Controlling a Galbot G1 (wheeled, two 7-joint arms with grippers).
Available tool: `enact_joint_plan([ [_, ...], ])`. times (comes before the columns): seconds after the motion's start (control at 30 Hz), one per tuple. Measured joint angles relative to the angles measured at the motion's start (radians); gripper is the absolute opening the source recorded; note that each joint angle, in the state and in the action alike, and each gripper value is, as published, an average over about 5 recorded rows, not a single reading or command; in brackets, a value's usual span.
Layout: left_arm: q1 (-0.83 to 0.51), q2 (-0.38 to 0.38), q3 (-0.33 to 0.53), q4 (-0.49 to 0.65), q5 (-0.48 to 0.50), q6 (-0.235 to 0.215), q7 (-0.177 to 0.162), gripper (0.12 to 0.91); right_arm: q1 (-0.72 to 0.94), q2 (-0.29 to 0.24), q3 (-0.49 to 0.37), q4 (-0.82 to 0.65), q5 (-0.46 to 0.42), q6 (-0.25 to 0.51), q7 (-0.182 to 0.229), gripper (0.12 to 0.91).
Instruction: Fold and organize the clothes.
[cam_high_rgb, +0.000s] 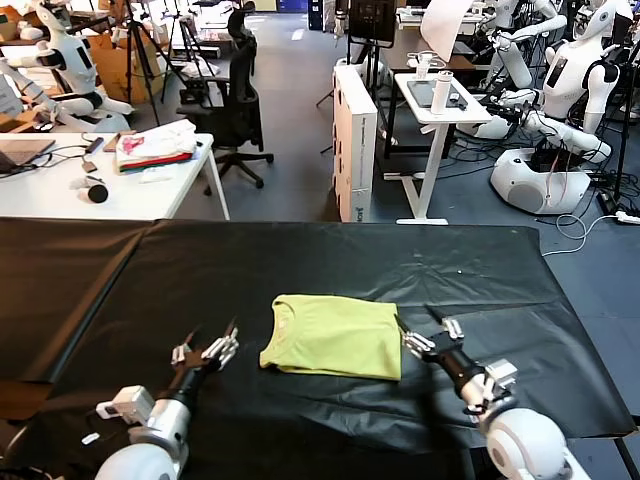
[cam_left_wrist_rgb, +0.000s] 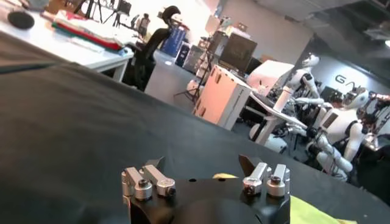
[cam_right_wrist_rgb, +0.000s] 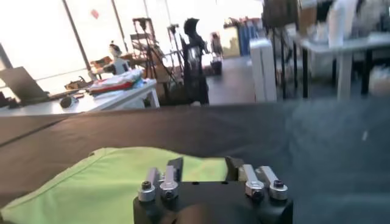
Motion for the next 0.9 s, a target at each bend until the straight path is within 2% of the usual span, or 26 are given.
enact_joint_plan([
  [0.1, 0.016, 0.019, -0.003, 0.000, 0.058, -0.047, 0.000, 0.907, -0.046, -0.006, 0.037, 0.016, -0.066, 0.071, 0.039, 0.897],
  [0.27, 0.065, 0.057, -0.020, -0.014, 0.170, -0.173, 0.002, 0.907, -0.132, 0.019, 0.085, 0.041, -0.164, 0.182, 0.131, 0.907],
  [0.4, 0.136, 0.091, -0.043, -0.034, 0.225, -0.241, -0.001, 0.907, -0.222, 0.063, 0.116, 0.076, -0.212, 0.229, 0.206, 0.907],
  [0.5, 0.198, 0.119, -0.064, -0.049, 0.234, -0.262, -0.004, 0.907, -0.295, 0.100, 0.139, 0.104, -0.235, 0.253, 0.238, 0.907],
  [0.67, 0.298, 0.156, -0.090, -0.073, 0.241, -0.277, -0.007, 0.907, -0.426, 0.156, 0.175, 0.159, -0.284, 0.293, 0.270, 0.907],
  [0.9, 0.419, 0.187, -0.112, -0.098, 0.232, -0.279, -0.038, 0.907, -0.587, 0.212, 0.204, 0.235, -0.317, 0.302, 0.281, 0.907],
])
